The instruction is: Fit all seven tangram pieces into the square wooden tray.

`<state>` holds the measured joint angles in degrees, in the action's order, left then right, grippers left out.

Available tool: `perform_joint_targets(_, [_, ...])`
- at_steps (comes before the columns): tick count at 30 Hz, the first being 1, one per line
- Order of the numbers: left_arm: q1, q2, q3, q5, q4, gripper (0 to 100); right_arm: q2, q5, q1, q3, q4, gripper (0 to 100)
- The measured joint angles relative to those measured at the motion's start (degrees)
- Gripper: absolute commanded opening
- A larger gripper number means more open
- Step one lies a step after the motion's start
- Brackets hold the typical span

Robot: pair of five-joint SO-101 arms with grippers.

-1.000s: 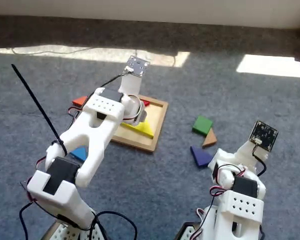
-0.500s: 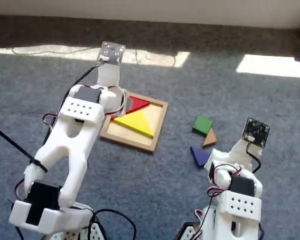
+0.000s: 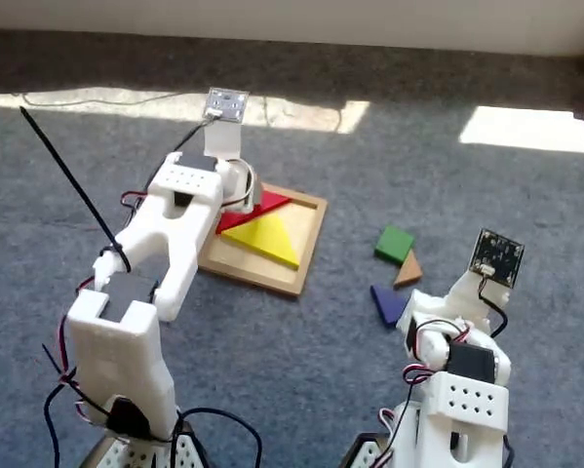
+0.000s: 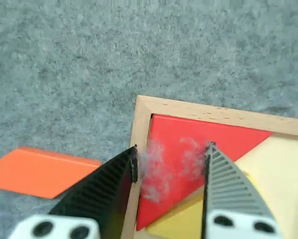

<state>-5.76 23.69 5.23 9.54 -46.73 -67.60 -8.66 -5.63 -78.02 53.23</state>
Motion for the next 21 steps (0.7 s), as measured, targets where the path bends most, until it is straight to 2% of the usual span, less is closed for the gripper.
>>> perform_joint_targets(5, [0.09, 6.77, -13.10, 0.00, -14.24, 21, 0.00, 0.00, 0.00, 0.00, 0.00, 21.9])
perform_joint_targets(9, [0.09, 9.14, -18.64, -1.85, -24.97, 21, 0.00, 0.00, 0.00, 0.00, 0.00, 21.9])
perform_joint_targets(13, [0.09, 9.23, -19.34, -3.60, -29.80, 21, 0.00, 0.00, 0.00, 0.00, 0.00, 21.9])
perform_joint_targets(21, [-0.26, 8.70, -19.60, -3.78, -34.46, 21, 0.00, 0.35, 0.00, 0.00, 0.00, 21.9])
